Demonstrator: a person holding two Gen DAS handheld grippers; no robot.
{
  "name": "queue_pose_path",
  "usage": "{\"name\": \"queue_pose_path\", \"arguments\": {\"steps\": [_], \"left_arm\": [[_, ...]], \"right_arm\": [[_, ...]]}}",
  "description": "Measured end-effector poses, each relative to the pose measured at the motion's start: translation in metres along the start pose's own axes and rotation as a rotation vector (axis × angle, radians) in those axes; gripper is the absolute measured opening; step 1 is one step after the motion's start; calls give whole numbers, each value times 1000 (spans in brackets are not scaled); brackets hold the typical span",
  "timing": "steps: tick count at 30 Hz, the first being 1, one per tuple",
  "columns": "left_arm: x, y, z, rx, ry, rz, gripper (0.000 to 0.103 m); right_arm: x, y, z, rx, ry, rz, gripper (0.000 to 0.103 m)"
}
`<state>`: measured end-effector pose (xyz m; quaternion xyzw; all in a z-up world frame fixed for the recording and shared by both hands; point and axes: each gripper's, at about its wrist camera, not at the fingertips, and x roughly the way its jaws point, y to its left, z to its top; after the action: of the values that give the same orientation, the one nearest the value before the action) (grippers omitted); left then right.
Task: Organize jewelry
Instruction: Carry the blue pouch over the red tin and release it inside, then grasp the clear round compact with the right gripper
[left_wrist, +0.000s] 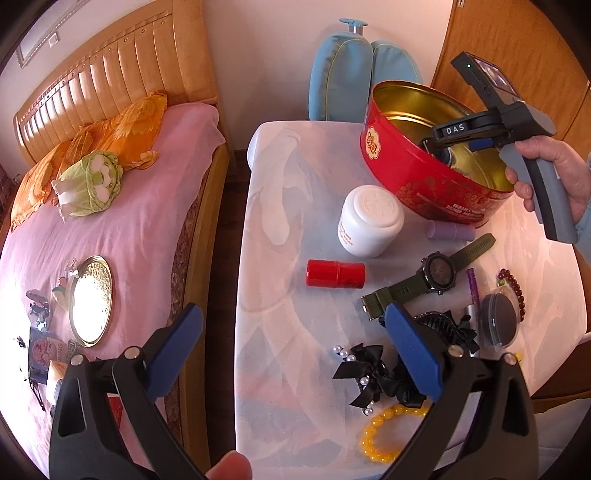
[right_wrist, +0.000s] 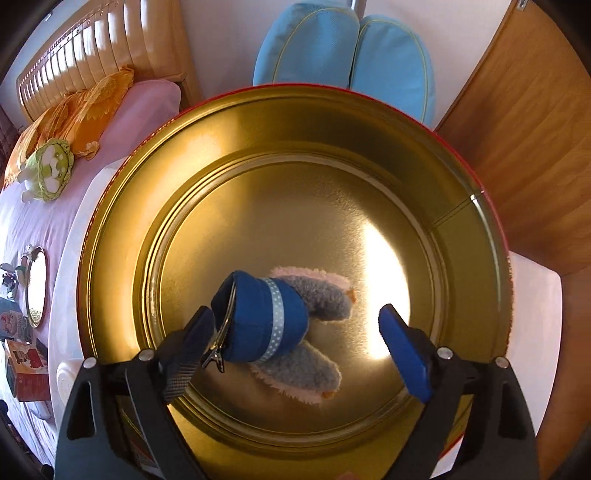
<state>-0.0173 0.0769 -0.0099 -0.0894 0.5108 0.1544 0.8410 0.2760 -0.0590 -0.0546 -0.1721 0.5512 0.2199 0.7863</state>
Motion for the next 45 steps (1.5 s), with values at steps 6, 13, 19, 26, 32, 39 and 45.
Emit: {"name": "queue_pose_path", "arguments": {"steps": [6, 13, 19, 26, 32, 39, 45], "left_arm": [[-8, -1, -1, 11, -14, -32, 96], [-9, -12, -1, 74, -12, -56, 96], [2, -28, 4, 102, 18, -163, 96], [15, -62, 3, 239, 42, -192, 96], [32, -85, -4, 364, 78, -216, 96], [46, -96, -12, 375, 134, -217, 96], [43, -94, -12, 371, 140, -218, 96]], "right_arm": [[-31, -6, -13, -10, -89, -6, 94], [-88, -12, -53, 0, -193, 14, 95], [-116, -17, -110, 55, -221, 69, 96], [-113, -23, -176, 126, -135, 88, 96], [-97, -18, -219, 147, -62, 104, 96], [-79, 4, -243, 107, -12, 111, 96], [-57, 19, -239, 77, 16, 87, 96]]}}
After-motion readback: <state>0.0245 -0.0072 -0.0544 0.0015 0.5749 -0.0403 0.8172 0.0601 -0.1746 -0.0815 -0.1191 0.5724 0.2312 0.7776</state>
